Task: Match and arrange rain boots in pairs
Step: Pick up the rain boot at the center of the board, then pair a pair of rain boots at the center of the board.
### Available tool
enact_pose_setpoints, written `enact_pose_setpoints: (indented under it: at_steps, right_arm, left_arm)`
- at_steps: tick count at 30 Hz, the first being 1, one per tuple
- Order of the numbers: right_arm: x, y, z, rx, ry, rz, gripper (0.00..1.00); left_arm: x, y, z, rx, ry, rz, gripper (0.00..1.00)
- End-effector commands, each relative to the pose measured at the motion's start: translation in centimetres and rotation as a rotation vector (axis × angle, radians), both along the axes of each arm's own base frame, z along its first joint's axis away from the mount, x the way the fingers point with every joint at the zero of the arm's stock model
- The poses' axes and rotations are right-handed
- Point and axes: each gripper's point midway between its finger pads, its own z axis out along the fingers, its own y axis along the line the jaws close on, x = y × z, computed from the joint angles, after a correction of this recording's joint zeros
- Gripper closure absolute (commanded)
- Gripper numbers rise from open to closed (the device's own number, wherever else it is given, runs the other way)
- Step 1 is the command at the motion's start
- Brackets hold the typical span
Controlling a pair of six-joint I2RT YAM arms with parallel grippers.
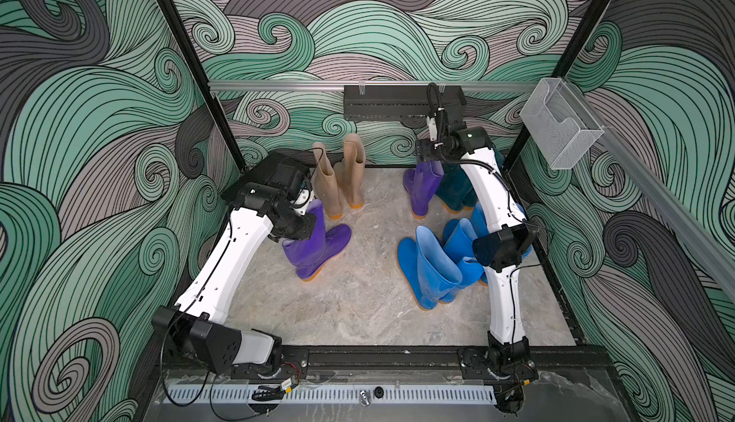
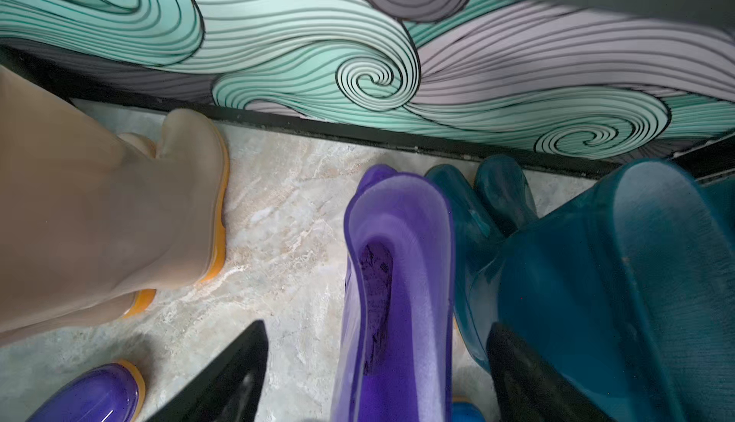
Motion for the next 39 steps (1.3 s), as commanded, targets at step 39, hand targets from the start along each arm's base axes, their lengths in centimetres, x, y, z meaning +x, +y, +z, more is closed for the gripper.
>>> enact_pose_setpoints:
  at_steps: [39]
  right_arm:
    - [-17.9, -8.6, 9.5, -0.05, -0.114, -0.003, 0.01]
  left_arm:
    - [18.3, -24.7, 7.0, -0.531, -0.254, -0.037, 1.0]
